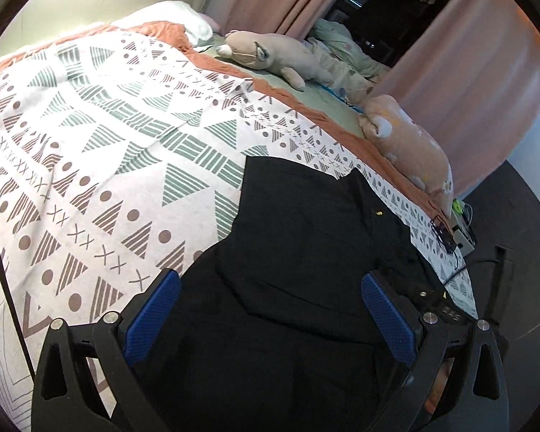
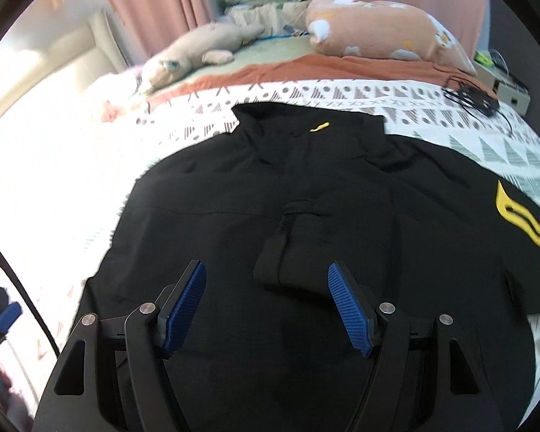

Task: Fold large clothes

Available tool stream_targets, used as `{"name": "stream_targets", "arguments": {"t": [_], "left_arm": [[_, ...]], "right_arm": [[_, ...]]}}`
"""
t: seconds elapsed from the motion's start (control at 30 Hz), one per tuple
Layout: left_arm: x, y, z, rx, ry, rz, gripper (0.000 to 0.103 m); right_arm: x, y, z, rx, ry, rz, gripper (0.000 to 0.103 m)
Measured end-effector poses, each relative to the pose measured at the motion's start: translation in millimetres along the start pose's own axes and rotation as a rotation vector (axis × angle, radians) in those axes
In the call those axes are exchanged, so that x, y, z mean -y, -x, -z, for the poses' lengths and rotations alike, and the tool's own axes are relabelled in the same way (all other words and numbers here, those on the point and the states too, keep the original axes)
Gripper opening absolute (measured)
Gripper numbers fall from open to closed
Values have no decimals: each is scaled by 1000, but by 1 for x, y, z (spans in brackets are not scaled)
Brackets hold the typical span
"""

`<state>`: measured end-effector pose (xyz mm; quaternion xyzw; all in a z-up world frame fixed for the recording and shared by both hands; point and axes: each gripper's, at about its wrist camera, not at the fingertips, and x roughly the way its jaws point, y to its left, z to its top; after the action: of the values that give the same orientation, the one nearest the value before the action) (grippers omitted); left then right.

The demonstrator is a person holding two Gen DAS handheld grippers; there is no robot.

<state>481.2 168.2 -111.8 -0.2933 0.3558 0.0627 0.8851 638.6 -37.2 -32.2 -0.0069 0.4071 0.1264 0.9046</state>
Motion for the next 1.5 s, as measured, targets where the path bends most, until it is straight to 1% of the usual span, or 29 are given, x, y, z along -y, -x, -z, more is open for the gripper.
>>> {"name": "stream_targets", "arguments": {"t": [0.03, 0.2, 0.27, 0.43, 0.47, 0.53, 0.63, 0.73, 0.83, 0.9, 0.97, 1.13, 1.27, 1.33, 1.43, 1.5], "left_arm": [[-3, -1, -1, -1, 7, 0, 103], [-10, -5, -3, -16, 27, -12, 103], [-11, -6, -3, -21, 35, -1, 103], [-2, -7, 1, -29, 2, 4, 103], [0, -8, 2, -33, -1, 8, 103], [3, -9, 4, -38, -8, 10, 103], [8, -9, 5, -41, -24, 13, 103], [14, -11, 6, -46, -42, 11, 103], [19, -14, 8, -54, -52, 8, 103], [22, -15, 10, -57, -59, 2, 103], [26, -16, 11, -57, -68, -2, 103], [35, -19, 16, -68, -93, -2, 103], [45, -23, 20, -83, -100, 16, 103], [52, -23, 23, -78, -116, 19, 103], [65, -22, 29, -57, -159, 4, 103], [74, -22, 32, -43, -190, -8, 103]], "right_arm": [[-8, -5, -2, -12, 8, 13, 69], [-23, -50, -5, -99, 44, 133, 69], [-28, -62, -5, -114, 56, 182, 69], [-29, -81, 0, -162, 126, 299, 69], [-26, -81, 0, -165, 132, 318, 69], [-18, -80, -1, -172, 126, 329, 69], [-3, -72, -4, -157, 136, 388, 69], [20, -56, -6, -135, 95, 415, 69], [48, -38, -8, -106, 45, 480, 69], [69, -23, -7, -81, -18, 486, 69], [85, -9, -5, -52, -81, 470, 69], [116, 16, 7, -12, -164, 394, 69], [146, 36, 26, 25, -243, 322, 69], [166, 43, 33, 39, -278, 316, 69], [200, 66, 46, 52, -342, 282, 69], [217, 71, 58, 66, -383, 270, 69]]}}
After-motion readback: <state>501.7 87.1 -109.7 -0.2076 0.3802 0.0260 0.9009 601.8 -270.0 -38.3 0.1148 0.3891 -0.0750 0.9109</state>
